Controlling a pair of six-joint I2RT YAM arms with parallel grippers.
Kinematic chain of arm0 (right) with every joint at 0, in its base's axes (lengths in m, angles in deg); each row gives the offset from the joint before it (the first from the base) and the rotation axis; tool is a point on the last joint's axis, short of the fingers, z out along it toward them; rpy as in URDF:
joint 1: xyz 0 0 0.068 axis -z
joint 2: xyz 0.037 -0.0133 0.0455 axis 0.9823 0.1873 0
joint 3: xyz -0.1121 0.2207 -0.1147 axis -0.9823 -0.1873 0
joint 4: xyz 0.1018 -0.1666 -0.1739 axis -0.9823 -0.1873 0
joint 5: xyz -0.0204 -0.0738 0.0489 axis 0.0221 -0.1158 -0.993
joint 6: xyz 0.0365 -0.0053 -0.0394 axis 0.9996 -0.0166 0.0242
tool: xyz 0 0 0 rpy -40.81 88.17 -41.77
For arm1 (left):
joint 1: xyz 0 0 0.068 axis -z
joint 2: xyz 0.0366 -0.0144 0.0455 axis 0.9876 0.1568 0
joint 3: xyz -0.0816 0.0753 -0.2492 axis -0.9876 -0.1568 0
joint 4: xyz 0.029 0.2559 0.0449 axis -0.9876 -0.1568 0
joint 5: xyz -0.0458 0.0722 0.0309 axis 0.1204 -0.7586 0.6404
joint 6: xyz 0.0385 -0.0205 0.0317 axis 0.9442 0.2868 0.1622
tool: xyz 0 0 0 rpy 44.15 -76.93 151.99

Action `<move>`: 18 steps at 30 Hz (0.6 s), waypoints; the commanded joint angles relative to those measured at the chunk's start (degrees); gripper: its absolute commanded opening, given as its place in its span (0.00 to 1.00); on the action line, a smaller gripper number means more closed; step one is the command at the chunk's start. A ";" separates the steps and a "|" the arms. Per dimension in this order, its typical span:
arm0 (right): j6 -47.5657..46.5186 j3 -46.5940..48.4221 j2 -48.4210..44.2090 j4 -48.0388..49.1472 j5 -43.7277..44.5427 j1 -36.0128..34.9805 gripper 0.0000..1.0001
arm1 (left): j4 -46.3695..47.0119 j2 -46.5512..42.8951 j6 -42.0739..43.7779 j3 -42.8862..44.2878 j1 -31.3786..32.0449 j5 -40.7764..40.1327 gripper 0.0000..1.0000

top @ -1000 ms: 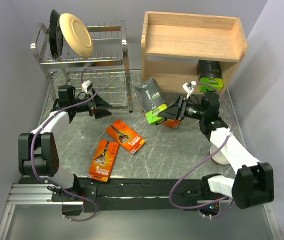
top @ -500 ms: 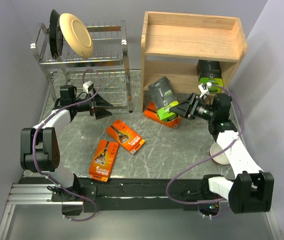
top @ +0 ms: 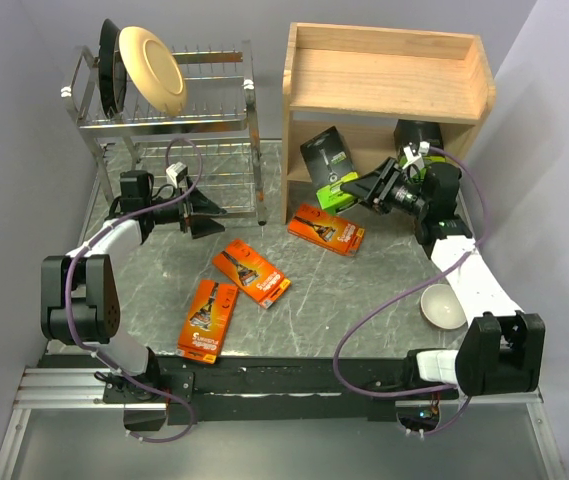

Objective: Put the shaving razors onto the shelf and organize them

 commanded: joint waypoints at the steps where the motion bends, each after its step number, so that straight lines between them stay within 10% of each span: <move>1: 3.21 5.94 0.02 2.92 7.55 -3.75 0.12 | 0.00 -1.92 2.65 -0.75 -0.15 0.35 0.84; 11: 8.83 14.46 8.62 -5.05 18.55 -10.61 0.10 | -4.66 -2.01 6.96 0.40 -0.15 -1.14 0.84; 18: 12.09 17.46 12.32 -8.76 21.98 -13.69 0.28 | -7.55 -3.76 9.86 -0.48 -0.24 -1.93 0.84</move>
